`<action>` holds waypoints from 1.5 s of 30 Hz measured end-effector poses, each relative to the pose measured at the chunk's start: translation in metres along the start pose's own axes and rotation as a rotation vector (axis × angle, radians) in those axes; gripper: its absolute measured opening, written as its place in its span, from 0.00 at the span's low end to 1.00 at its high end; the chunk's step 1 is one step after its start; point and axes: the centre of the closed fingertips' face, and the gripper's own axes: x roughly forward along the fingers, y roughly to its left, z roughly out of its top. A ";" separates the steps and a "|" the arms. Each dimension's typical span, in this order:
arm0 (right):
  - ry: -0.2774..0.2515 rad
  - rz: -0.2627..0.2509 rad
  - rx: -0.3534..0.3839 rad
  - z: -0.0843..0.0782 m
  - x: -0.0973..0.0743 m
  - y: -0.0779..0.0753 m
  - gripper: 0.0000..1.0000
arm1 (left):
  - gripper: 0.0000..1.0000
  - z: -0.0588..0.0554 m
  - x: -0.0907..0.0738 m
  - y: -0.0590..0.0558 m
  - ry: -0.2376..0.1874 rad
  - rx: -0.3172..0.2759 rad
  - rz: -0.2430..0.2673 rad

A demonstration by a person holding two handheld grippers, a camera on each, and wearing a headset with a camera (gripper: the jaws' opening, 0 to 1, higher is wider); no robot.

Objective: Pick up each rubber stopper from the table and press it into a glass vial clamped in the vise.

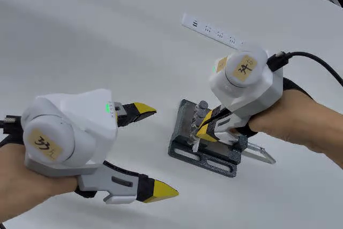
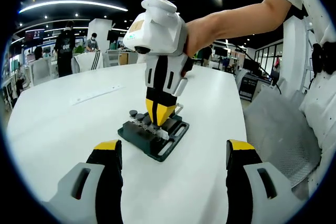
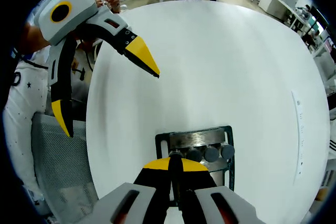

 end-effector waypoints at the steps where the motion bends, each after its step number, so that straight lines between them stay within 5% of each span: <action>1: 0.004 0.000 -0.006 0.000 0.000 0.000 0.00 | 0.80 0.000 0.000 0.000 -0.001 0.000 -0.001; 40: 0.136 -0.043 -0.054 0.002 0.002 0.001 0.00 | 0.79 0.005 0.009 -0.004 -0.010 0.007 -0.017; 45: 0.112 -0.038 -0.021 0.002 0.000 0.000 0.00 | 0.79 0.008 0.006 -0.006 -0.006 0.014 -0.017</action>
